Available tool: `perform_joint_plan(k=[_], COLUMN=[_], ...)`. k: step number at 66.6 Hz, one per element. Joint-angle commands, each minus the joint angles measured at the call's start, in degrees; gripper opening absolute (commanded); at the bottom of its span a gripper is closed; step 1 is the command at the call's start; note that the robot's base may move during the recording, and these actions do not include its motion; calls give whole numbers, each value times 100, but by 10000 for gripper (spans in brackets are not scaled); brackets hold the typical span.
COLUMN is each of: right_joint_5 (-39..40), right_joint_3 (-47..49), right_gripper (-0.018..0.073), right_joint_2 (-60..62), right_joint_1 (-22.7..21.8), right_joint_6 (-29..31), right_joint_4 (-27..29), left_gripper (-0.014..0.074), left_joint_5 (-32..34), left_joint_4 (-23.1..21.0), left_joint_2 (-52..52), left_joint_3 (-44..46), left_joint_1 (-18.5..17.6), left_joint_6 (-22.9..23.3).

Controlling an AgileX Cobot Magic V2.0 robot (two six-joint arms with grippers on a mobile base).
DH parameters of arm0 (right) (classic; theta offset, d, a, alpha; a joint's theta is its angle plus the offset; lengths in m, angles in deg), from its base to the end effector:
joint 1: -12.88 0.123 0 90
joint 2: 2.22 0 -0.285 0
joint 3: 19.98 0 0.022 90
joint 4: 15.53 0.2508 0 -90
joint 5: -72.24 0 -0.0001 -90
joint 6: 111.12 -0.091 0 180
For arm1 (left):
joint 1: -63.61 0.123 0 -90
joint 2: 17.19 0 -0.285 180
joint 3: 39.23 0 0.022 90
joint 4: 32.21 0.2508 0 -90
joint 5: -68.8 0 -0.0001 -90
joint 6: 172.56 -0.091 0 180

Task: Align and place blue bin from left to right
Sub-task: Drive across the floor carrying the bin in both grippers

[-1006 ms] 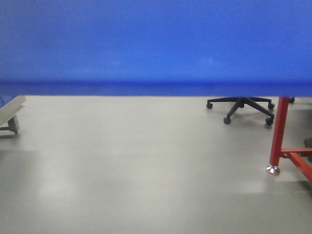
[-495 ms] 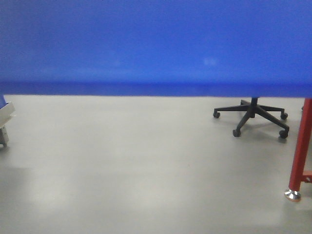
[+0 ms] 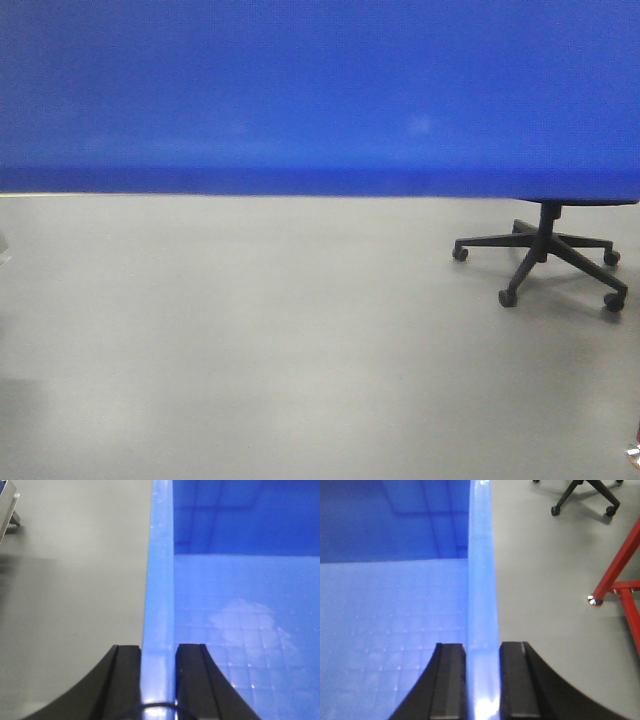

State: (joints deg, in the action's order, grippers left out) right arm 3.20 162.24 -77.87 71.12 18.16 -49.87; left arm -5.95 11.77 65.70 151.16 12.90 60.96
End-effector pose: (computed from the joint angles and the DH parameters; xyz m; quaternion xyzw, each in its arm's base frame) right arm 0.1537 0.1572 0.4337 -0.0706 0.9020 0.0788 0.4187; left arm 0.1986 -0.1464 0.4491 -0.0292 0.8892 0.0236 0.4560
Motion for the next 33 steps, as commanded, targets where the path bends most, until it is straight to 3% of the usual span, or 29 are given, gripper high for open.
perform_joint_plan(k=[1, 33], right_joint_5=[668, 668], right_joint_3=[55, 55], right_gripper=[-78, -78], right_joint_2=[54, 54], right_joint_1=[57, 57], right_joint_6=[-10, -10], right_joint_4=[-88, -88], left_gripper=[-111, -111], left_joint_5=[557, 557], left_joint_4=[170, 170], left_joint_2=[-47, -47], left_joint_3=[41, 41], left_joint_1=[-98, -98], left_joint_6=[31, 31])
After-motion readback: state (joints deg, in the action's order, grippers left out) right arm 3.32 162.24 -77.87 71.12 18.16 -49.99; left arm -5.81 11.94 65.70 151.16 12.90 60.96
